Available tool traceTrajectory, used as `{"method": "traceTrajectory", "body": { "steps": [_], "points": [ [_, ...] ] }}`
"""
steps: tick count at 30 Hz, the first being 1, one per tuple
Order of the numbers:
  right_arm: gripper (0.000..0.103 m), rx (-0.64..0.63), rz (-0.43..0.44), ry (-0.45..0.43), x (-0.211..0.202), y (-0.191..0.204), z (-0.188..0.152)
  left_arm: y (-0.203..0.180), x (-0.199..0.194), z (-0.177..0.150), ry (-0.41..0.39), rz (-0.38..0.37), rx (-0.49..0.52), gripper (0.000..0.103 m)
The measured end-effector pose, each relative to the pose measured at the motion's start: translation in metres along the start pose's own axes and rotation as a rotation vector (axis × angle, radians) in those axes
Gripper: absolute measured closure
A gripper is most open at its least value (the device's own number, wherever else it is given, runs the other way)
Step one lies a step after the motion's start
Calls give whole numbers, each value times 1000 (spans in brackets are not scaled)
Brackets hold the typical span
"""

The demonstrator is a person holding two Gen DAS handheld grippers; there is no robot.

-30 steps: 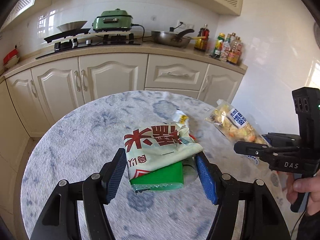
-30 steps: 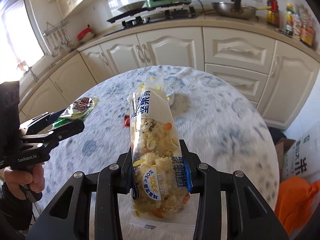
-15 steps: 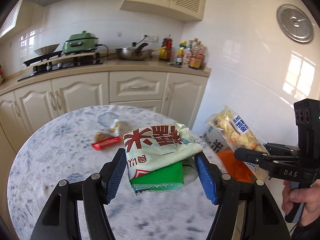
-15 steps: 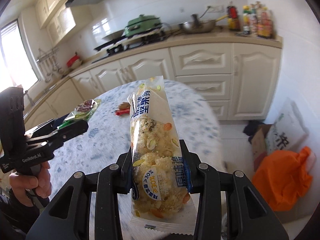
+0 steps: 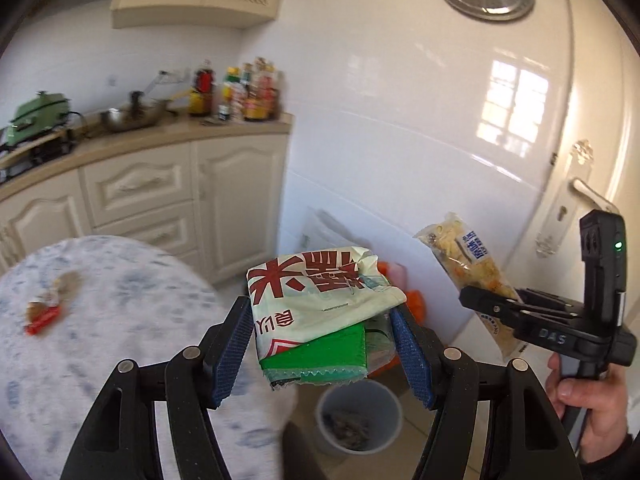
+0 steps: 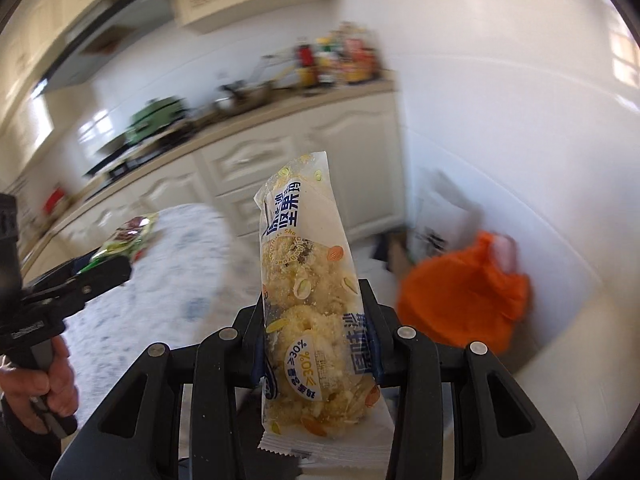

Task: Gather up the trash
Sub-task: 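Carry the wrapper and snack bag to the blue bin with both tools, then open both tools above the blue bin to drop wrapper and bag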

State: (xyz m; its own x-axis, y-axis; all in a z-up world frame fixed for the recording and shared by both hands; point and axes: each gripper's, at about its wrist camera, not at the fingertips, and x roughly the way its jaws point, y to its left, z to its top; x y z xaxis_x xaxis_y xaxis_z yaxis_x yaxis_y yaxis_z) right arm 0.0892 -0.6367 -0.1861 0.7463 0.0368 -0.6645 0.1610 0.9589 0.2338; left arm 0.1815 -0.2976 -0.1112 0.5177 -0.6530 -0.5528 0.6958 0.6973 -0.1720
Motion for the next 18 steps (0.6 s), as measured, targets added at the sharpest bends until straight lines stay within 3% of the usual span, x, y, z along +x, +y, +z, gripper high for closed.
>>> {"method": "traceTrajectory", "body": {
  "steps": [6,18],
  "points": [
    [65,147,-119,33,12,-78,-27,-43,58,-1,110,-89,36,39],
    [64,346,-161,125,74,-153,-77,-100,195,-25,368,-150,37,39]
  ]
}}
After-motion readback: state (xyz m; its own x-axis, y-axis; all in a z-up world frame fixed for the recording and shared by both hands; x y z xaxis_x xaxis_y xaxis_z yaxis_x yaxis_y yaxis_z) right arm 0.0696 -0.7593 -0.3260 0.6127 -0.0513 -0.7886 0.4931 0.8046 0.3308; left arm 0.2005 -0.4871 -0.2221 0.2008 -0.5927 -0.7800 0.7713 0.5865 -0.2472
